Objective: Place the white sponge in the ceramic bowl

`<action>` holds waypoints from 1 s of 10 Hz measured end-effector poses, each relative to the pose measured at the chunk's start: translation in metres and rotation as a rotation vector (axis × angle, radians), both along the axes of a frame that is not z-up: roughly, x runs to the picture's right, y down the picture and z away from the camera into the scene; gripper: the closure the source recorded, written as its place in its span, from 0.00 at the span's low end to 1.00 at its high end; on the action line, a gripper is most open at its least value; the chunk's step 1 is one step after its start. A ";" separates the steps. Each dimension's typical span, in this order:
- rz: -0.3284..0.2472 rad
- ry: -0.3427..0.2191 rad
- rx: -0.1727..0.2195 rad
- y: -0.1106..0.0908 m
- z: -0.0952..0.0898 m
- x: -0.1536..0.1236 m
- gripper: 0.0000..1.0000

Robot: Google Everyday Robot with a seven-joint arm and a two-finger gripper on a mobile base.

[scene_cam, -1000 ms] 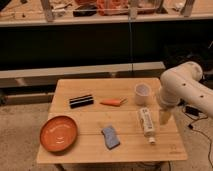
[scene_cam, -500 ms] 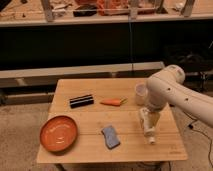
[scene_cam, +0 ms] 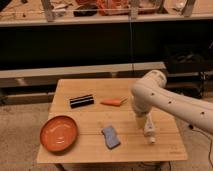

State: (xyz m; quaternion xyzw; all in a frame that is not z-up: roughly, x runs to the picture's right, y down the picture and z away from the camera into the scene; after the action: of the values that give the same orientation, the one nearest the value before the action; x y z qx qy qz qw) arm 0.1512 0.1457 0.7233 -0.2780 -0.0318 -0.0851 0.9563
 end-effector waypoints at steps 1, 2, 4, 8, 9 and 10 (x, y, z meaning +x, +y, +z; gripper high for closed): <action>-0.008 -0.016 -0.003 0.007 0.004 -0.006 0.20; -0.026 -0.043 -0.005 0.017 0.009 -0.015 0.20; -0.063 -0.089 -0.013 0.031 0.016 -0.031 0.20; -0.129 -0.158 -0.047 0.054 0.024 -0.041 0.20; -0.135 -0.168 -0.052 0.057 0.024 -0.044 0.20; -0.160 -0.186 -0.060 0.062 0.024 -0.043 0.20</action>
State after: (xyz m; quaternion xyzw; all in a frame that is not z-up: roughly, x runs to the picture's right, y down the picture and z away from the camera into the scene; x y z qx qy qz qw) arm 0.1079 0.2080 0.7471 -0.2991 -0.1006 -0.1853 0.9306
